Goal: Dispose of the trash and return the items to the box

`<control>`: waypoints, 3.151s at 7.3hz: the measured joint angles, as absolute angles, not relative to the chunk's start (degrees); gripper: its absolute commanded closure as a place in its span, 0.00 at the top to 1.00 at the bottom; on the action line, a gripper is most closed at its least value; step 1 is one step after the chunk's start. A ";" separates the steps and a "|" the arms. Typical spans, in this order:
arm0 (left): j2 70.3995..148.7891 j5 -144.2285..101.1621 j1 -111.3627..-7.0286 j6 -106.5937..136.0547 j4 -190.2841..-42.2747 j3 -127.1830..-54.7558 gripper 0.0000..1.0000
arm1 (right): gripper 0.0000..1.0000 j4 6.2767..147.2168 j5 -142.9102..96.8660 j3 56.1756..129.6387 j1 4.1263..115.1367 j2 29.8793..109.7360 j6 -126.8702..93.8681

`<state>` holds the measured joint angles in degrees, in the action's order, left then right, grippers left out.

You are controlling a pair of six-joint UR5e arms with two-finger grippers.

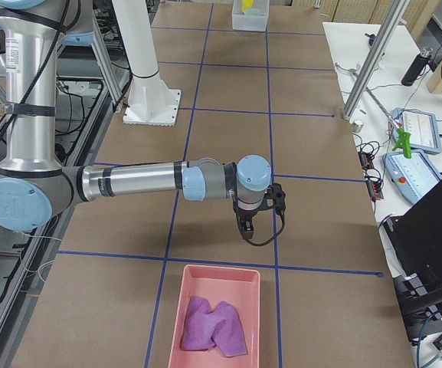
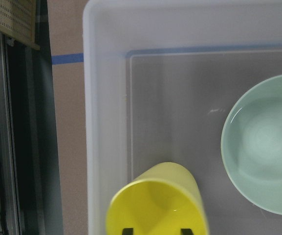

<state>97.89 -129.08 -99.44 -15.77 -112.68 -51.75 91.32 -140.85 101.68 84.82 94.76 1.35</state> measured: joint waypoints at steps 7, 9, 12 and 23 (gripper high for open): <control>94.69 -136.38 -95.32 -1.69 -85.14 -95.40 0.97 | 1.00 80.62 -140.39 104.41 81.84 97.43 -12.32; 88.80 -136.87 -88.91 8.47 -88.35 -105.20 0.98 | 1.00 79.36 -139.91 104.48 81.82 98.76 -12.57; 84.39 -137.21 -85.82 13.13 -94.14 -108.30 0.98 | 1.00 79.23 -138.74 104.96 82.78 98.69 -12.77; 84.03 -137.19 -82.79 15.21 -98.46 -105.86 0.98 | 1.00 80.16 -136.60 106.23 82.99 98.44 -9.04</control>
